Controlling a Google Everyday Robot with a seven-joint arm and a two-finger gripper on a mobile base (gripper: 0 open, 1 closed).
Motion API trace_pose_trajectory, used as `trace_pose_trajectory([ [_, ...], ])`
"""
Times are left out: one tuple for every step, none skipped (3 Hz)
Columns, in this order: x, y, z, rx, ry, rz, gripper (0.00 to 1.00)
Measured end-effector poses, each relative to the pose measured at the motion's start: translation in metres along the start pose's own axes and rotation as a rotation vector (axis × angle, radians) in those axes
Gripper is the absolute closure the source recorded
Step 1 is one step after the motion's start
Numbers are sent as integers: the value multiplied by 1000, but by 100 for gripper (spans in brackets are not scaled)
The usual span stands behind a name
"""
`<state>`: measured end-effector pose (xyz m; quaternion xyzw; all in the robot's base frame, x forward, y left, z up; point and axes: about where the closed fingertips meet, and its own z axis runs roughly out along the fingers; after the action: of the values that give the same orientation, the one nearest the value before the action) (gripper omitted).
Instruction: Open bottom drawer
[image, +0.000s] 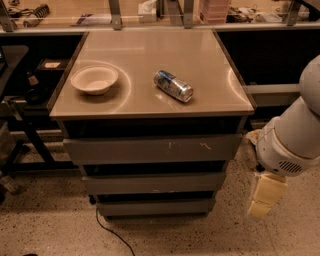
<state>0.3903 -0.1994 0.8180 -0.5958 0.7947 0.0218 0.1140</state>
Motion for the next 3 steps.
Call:
trace_pose_trajectory([
  [0,0,0,0,0,0,0],
  [2,19,31,-45,-16,41,0],
  [-3,59,102,-127,-61,101,0],
])
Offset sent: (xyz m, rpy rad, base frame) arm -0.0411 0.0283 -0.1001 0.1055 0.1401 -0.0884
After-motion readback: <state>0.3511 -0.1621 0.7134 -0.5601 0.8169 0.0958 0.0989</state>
